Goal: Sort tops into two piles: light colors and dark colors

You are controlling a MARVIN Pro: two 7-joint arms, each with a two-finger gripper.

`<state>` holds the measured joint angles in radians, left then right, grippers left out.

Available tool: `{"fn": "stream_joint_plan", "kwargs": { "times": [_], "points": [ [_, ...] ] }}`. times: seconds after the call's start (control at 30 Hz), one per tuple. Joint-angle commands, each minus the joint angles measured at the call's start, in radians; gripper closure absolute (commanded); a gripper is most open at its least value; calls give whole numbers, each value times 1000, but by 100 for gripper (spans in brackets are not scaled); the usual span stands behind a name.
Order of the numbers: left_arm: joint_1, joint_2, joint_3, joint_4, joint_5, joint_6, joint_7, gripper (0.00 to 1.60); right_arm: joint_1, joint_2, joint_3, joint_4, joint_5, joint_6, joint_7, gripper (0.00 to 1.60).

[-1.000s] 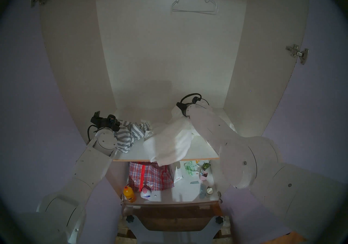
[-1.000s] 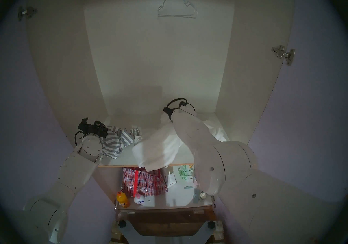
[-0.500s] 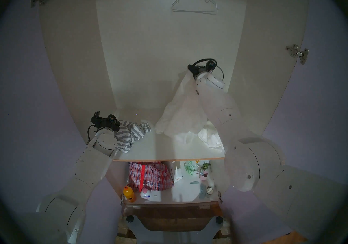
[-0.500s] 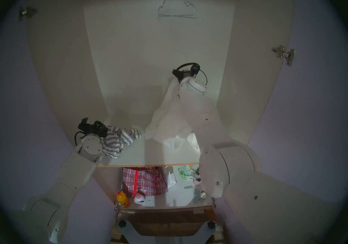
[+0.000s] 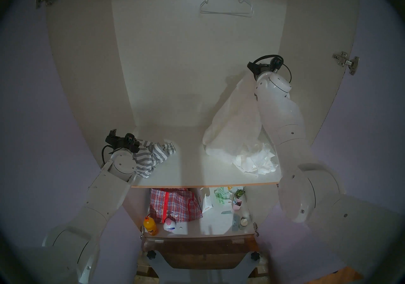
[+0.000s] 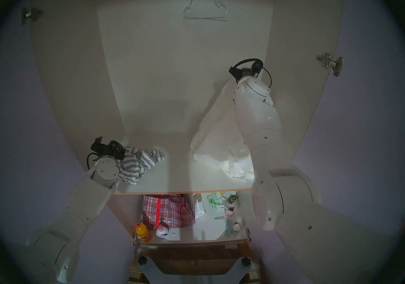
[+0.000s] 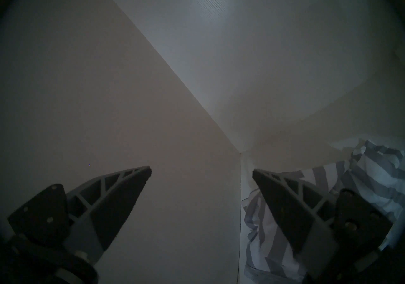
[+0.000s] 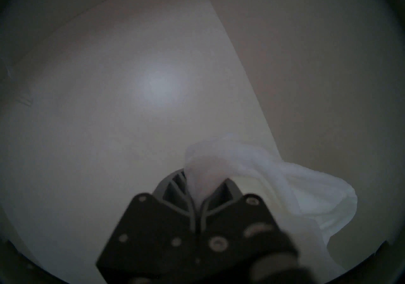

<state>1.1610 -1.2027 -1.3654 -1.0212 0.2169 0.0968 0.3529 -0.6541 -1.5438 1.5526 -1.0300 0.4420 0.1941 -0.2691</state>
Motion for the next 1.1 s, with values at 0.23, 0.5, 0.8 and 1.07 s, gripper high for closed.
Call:
{"fn": "stream_joint_plan", "kwargs": {
  "times": [0.23, 0.5, 0.8, 1.07],
  "points": [
    [-25, 4, -1, -28, 1, -1, -1, 0, -65, 64, -8, 51, -53, -42, -8, 160],
    [-24, 4, -1, -29, 0, 0, -2, 0, -84, 50, 4, 205, -89, -80, -158, 160],
    [-26, 4, 1, -24, -1, -3, 1, 0, -11, 17, 53, 449, -29, -127, -104, 123],
    [-27, 3, 2, -20, -1, -5, 3, 0, 7, -51, 57, 345, 0, -138, 6, 0]
  ]
}}
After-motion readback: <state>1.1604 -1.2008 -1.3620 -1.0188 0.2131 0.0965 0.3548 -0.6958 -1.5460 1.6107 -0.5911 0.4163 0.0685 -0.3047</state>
